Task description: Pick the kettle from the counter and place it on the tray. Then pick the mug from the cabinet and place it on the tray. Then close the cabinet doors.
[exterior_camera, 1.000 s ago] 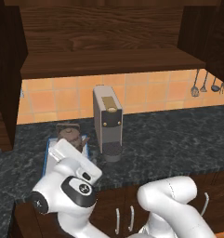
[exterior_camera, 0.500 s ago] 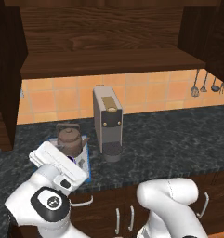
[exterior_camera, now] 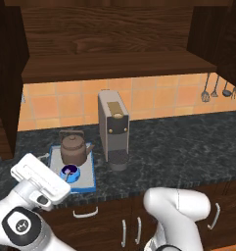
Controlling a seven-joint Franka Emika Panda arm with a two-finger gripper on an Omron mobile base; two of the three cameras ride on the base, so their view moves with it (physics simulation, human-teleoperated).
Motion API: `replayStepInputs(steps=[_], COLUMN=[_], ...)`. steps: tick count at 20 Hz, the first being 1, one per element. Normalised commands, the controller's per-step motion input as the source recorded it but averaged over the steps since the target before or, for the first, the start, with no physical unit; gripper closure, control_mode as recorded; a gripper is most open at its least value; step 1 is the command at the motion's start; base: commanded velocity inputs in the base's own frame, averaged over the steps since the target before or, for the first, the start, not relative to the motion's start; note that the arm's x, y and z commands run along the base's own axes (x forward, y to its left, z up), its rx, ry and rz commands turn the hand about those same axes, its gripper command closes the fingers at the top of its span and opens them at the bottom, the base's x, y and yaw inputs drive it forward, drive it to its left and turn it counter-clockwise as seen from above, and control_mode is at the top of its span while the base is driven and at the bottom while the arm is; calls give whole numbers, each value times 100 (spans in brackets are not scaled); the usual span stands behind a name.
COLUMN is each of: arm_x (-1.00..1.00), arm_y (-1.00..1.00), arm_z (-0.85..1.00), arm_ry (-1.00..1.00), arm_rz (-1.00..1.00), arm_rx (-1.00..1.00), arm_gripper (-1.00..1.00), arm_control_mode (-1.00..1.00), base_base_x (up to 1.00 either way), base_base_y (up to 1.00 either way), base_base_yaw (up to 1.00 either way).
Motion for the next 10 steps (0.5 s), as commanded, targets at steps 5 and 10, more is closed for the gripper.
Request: replayStepInputs(steps=[5,10], arm_x=[0,0], arm_y=[62,54], arm_z=[3,0], arm_ry=[0,0], arm_rz=[-10,-7], arm_rx=[-14,-10], arm_gripper=[-100,-100], arm_control_mode=[-100,-100], base_base_x=[0,0], base_base_y=[0,0], base_base_yaw=[0,0])
